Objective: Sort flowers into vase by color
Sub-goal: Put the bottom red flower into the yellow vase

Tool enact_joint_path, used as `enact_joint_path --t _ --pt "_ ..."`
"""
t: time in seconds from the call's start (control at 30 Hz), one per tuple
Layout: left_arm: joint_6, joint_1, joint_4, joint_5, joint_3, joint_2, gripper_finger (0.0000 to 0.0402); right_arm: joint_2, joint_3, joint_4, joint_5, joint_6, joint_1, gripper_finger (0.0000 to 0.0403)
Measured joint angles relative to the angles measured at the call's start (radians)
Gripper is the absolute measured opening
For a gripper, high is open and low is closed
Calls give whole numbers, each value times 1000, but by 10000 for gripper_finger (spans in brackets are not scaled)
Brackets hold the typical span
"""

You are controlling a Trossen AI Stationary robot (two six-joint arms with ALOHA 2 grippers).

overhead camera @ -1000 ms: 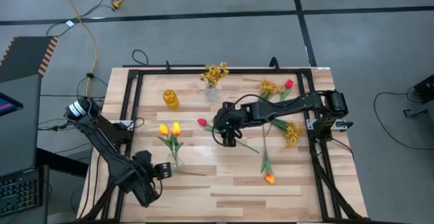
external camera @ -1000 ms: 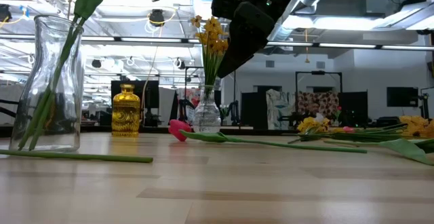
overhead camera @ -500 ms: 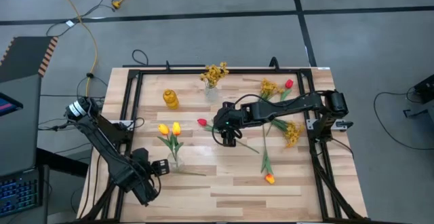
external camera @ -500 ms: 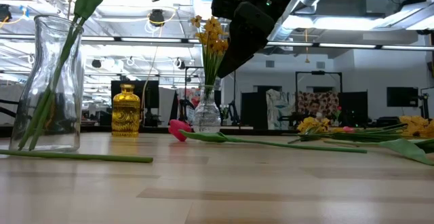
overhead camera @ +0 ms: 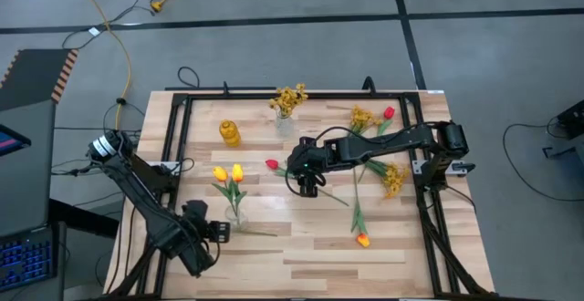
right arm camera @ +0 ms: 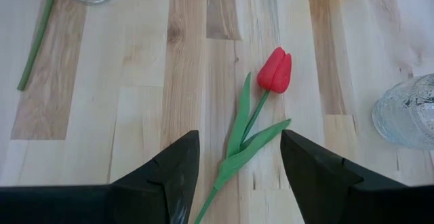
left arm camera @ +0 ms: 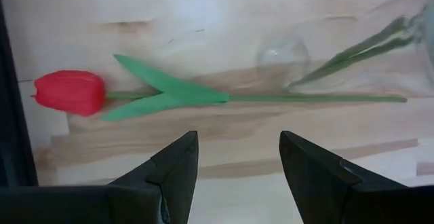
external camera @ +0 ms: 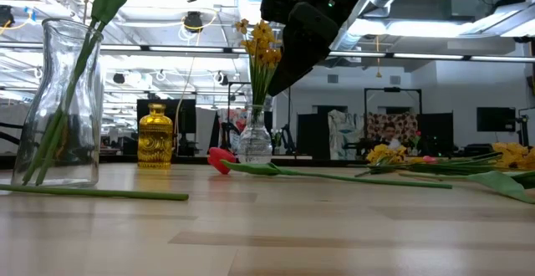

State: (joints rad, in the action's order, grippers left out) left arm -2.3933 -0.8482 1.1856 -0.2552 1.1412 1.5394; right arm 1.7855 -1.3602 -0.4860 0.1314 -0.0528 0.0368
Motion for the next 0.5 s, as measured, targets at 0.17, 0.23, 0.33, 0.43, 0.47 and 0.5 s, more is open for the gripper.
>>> enact_joint_path --t 0.17,0.23,0.33,0.43,0.47,0.5 --pt "68 0 8 9 0 0 194 0 0 0 0 0 0 233" --pt "100 0 -10 9 0 0 194 0 0 0 0 0 0 233" --pt "106 1 -67 54 0 0 194 0 0 0 0 0 0 233" --pt "123 0 -85 84 0 0 194 0 0 0 0 0 0 233" --pt "123 0 -94 101 0 0 194 0 0 0 0 0 0 233" --pt "122 0 -95 119 0 0 194 0 0 0 0 0 0 233"
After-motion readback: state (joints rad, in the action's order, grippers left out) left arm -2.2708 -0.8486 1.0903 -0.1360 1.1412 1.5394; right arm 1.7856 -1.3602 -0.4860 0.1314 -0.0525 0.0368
